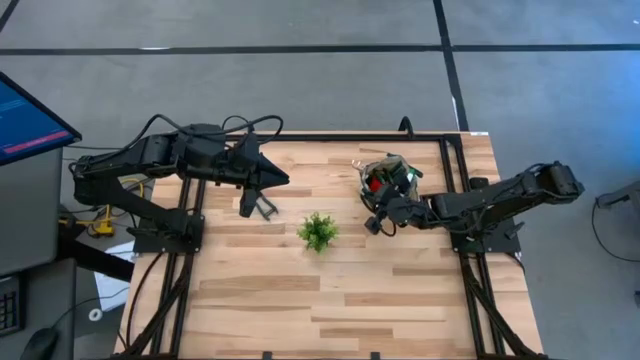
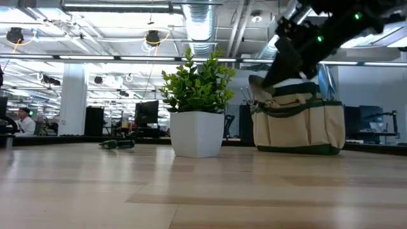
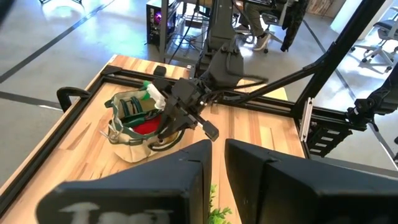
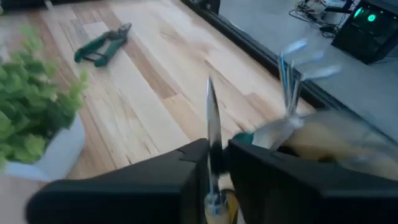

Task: Pick & Place Garden tools in Gardening bag
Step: Put the brown trowel into the brown gardening bag, then put the green fruit pruner into the brown gardening bag

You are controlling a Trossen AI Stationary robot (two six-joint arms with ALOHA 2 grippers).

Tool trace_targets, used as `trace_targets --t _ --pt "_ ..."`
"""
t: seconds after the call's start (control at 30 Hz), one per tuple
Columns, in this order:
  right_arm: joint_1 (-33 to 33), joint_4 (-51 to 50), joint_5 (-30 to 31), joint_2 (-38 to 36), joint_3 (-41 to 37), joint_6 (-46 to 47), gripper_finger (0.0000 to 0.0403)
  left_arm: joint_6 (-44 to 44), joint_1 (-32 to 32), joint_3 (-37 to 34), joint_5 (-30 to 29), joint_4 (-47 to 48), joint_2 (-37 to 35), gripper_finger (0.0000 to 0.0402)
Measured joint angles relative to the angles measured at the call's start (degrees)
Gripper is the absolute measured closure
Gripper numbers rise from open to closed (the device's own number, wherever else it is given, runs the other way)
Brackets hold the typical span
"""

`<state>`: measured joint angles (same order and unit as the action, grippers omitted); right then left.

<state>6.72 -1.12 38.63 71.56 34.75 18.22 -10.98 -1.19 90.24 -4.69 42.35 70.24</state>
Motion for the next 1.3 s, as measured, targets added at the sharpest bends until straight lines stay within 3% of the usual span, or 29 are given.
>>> trace_targets --t 0.3,0.57,1.07,1.3 --pt "-0.5 -22.1 0.7 -1.2 8.5 3.6 0.0279 0.0 0.0 0.0 0.0 0.0 0.0 0.0367" --pt "0.9 -26.1 1.6 -1.2 14.2 4.1 0.0259 0.0 0.0 0.0 0.0 0.0 0.0 0.0367" --pt "8.2 -44.5 1.3 -1.2 37.0 4.4 0.0300 0.0 0.0 0.0 0.0 3.8 -2.0 0.0367" --pt "14.1 -48.2 1.4 -1.2 42.2 9.2 0.0335 -1.5 -0.6 0.0 -0.5 7.1 -4.1 0.0367"
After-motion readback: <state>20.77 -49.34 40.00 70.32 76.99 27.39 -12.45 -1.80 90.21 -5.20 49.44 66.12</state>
